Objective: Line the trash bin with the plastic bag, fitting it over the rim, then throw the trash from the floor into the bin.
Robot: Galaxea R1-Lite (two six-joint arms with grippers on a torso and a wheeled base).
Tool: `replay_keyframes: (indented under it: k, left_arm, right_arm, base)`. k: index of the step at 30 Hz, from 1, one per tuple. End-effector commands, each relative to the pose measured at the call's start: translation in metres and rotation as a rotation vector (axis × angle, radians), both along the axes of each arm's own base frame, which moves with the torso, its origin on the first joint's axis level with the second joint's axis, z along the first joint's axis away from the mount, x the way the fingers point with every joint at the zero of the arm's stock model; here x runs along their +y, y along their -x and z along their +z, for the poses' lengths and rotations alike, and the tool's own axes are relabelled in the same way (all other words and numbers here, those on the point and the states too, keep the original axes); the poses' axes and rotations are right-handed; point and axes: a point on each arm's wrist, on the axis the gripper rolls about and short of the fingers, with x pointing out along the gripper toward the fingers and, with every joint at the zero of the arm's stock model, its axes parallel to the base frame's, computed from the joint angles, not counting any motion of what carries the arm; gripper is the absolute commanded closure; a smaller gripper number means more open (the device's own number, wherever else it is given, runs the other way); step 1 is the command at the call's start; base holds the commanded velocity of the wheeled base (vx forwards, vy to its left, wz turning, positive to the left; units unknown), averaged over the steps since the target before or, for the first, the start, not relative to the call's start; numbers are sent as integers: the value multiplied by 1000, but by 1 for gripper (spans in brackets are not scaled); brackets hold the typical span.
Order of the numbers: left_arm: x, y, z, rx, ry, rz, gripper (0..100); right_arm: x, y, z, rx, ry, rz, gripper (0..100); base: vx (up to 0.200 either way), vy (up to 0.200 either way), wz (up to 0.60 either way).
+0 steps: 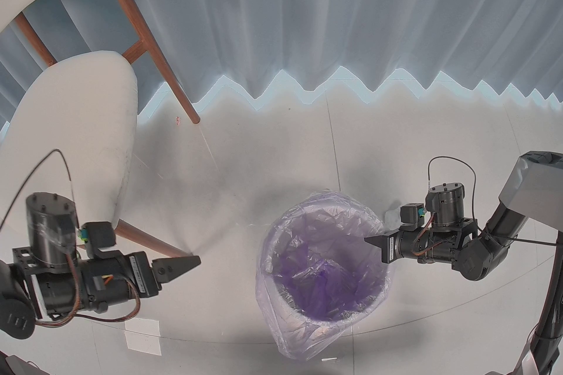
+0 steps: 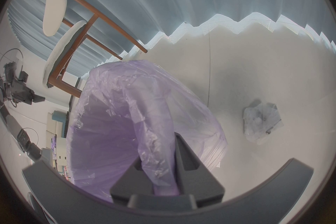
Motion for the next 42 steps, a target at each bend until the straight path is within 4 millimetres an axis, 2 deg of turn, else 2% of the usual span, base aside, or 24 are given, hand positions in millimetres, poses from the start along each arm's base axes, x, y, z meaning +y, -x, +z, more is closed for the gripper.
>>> replay_keyframes:
  k: [1, 7, 9, 10, 18, 36, 42]
  left_arm:
    - [-20, -26, -51, 190, -155, -60, 0]
    - [-38, -37, -79, 239, -226, -109, 0]
    - [-41, -40, -82, 239, -228, -112, 0]
    - [-49, -47, -89, 222, -220, -122, 0]
    - [-61, -68, -119, 173, -226, -89, 0]
    - [-76, -94, -112, 54, -183, -40, 0]
    - [-77, -94, -112, 50, -179, -41, 0]
  right_arm:
    - [-1, -2, -6, 5, -2, 21, 100]
    - [-2, -4, -3, -31, -9, 30, 100]
    - [-2, -5, -2, -36, -10, 30, 100]
    - [-2, -5, -1, -40, -12, 30, 100]
    - [-2, -4, 1, -46, -19, 38, 100]
    - [-2, -3, 3, -52, -20, 37, 100]
    - [-2, -3, 3, -51, -19, 39, 100]
  base:
    - [0, 0, 0]
    - [0, 0, 0]
    - [0, 0, 0]
    - [0, 0, 0]
    - [0, 0, 0]
    - [0, 0, 0]
    - [0, 0, 0]
